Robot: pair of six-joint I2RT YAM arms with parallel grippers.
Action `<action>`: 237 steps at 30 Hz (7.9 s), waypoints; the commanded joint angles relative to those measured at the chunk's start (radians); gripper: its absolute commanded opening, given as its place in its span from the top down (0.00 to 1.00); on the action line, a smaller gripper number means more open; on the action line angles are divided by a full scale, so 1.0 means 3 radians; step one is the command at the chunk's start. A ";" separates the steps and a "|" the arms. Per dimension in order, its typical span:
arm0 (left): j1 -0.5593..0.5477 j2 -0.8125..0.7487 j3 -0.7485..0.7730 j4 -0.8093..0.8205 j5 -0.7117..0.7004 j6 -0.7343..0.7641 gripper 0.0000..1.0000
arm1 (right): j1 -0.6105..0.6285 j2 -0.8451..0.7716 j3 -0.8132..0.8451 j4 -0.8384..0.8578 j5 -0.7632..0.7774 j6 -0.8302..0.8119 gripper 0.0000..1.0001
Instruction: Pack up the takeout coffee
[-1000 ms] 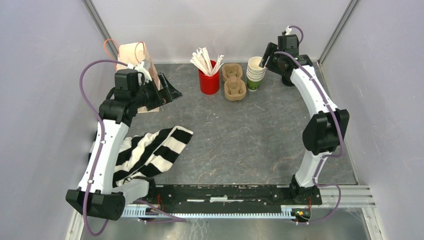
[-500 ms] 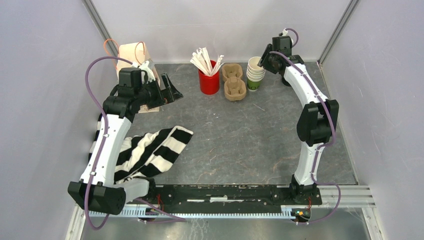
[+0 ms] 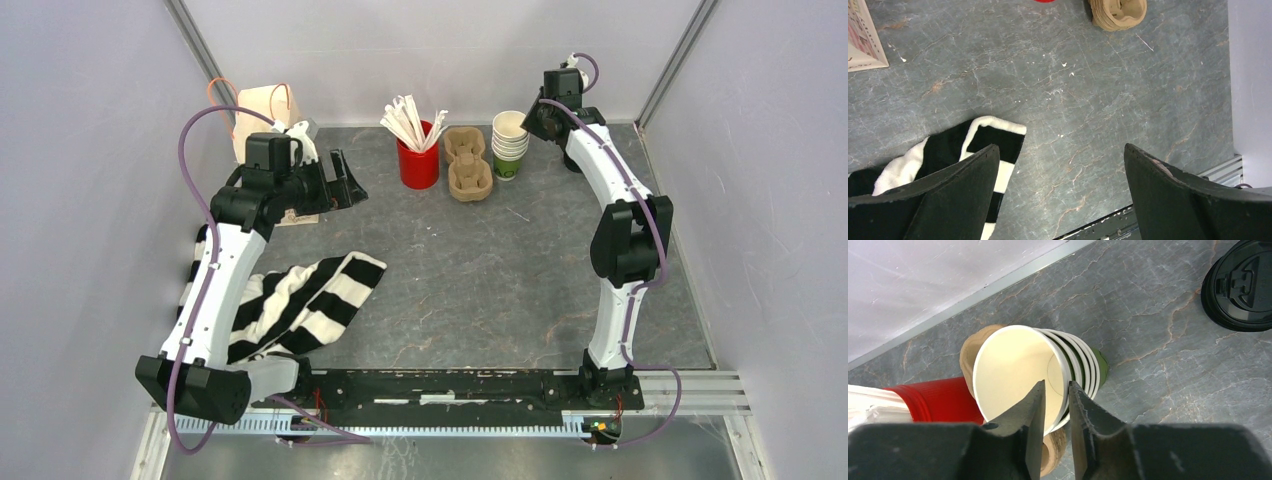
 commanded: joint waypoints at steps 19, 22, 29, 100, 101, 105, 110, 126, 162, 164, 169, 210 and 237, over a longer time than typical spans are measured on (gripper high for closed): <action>-0.0010 -0.0039 0.0169 -0.0019 -0.0088 0.0196 0.00 | 0.0003 0.0077 0.0256 -0.0062 0.0235 0.0057 0.99; -0.0010 -0.0034 0.0183 -0.0019 -0.0090 0.0202 0.00 | 0.0001 0.0029 0.0312 -0.0059 0.0226 0.0124 1.00; -0.0025 -0.0032 0.0193 -0.0009 -0.0086 0.0207 0.00 | -0.0013 -0.0136 0.0314 -0.0020 0.0261 0.0261 1.00; -0.0500 -0.0618 -0.0206 -0.0287 0.0519 -0.1003 0.00 | 0.1195 -0.3430 -0.3845 0.0131 -0.1254 -0.1314 0.65; -0.0501 -0.0600 -0.0205 -0.0313 0.0504 -0.0977 0.00 | 0.1191 -0.3445 -0.3793 0.0087 -0.1227 -0.1323 0.61; -0.0501 -0.0504 -0.0254 -0.0331 0.0522 -0.0936 0.00 | 0.1191 -0.3439 -0.3534 -0.0126 -0.1018 -0.1397 0.50; -0.0502 -0.0344 -0.0396 -0.0225 0.0543 -0.0904 0.00 | 0.1167 -0.3245 -0.3095 -0.0435 -0.0513 -0.1600 0.42; -0.0510 0.0336 -0.0348 0.0388 0.0350 -0.0084 0.00 | 0.0394 -0.1810 -0.1726 -0.0367 -0.0269 -0.1497 0.35; -0.0523 0.1320 0.0797 -0.0463 -0.0121 0.0445 0.00 | -0.0845 0.0960 0.0219 0.1136 -0.0515 -0.0529 0.34; -0.0527 0.1349 0.0833 -0.0493 -0.0154 0.0458 0.00 | -0.0846 0.1002 0.0235 0.1173 -0.0506 -0.0519 0.35; -0.0526 0.1417 0.0879 -0.0515 -0.0157 0.0435 0.00 | -0.0850 0.1080 0.0270 0.1220 -0.0479 -0.0480 0.39; -0.0610 0.1574 0.1008 -0.0623 -0.0193 0.0488 0.00 | -0.0862 0.1201 0.0238 0.1221 -0.0080 -0.0451 0.64; -0.0693 0.1482 0.1045 -0.0629 -0.0287 0.0517 0.00 | -0.0864 0.0939 0.0130 0.1190 -0.0104 -0.0435 0.83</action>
